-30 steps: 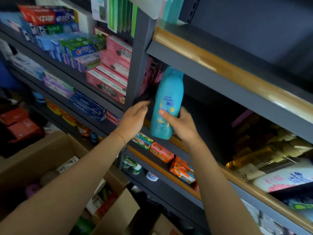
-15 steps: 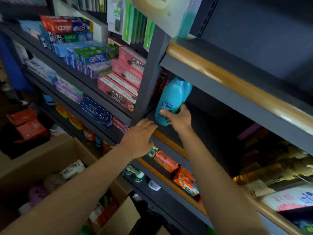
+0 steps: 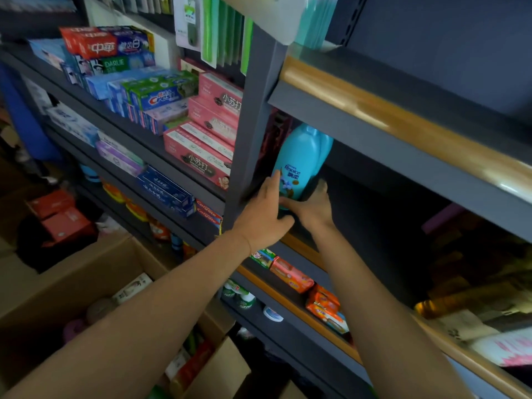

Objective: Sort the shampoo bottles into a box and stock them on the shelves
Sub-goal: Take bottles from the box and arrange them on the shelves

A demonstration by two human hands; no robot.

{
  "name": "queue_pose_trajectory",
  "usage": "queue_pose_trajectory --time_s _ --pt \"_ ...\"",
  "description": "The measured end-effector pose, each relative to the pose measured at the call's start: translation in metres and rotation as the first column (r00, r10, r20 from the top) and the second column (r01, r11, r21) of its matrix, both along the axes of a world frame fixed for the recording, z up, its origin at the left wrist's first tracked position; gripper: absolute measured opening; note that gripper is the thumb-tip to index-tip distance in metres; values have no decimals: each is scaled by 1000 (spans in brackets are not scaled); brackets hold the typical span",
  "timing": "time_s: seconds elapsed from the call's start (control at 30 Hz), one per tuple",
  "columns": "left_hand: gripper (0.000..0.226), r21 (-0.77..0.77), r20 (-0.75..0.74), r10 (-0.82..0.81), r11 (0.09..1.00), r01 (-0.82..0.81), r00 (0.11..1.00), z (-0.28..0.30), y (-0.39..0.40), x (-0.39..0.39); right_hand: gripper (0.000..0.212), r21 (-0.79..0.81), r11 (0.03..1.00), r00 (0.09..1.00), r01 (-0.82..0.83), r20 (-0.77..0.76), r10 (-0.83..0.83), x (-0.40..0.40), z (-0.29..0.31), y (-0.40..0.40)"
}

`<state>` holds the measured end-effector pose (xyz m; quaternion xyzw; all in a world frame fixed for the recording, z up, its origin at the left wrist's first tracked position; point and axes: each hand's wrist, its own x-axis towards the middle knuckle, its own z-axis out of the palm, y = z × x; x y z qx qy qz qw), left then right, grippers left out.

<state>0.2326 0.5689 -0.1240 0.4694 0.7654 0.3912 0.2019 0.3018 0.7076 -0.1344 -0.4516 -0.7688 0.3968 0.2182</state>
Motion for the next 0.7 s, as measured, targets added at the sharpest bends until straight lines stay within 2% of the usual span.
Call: queue_pose_trajectory --time_s 0.17,0.43,0.53,0.6,0.67,0.7 --pt "94 82 172 -2 997 -12 985 6 13 -5 91 34 999 1000 2 -15 -1 -5 -5 6" --pt "93 100 221 -21 995 -1 975 2 27 -15 88 18 1000 1000 -17 3 17 -9 -1 19" --pt "92 86 218 -22 996 3 976 2 30 -16 89 18 1000 1000 -12 20 12 -12 1 21" --pt "89 75 186 -13 997 -1 982 5 27 -14 100 -2 1000 999 -3 54 3 -10 3 20" --pt "78 137 72 35 989 -45 997 5 16 -9 113 -26 999 996 23 83 -21 -2 6 11" --pt "67 208 9 82 975 -82 997 2 7 -6 112 -4 999 997 41 62 -41 5 8 1"
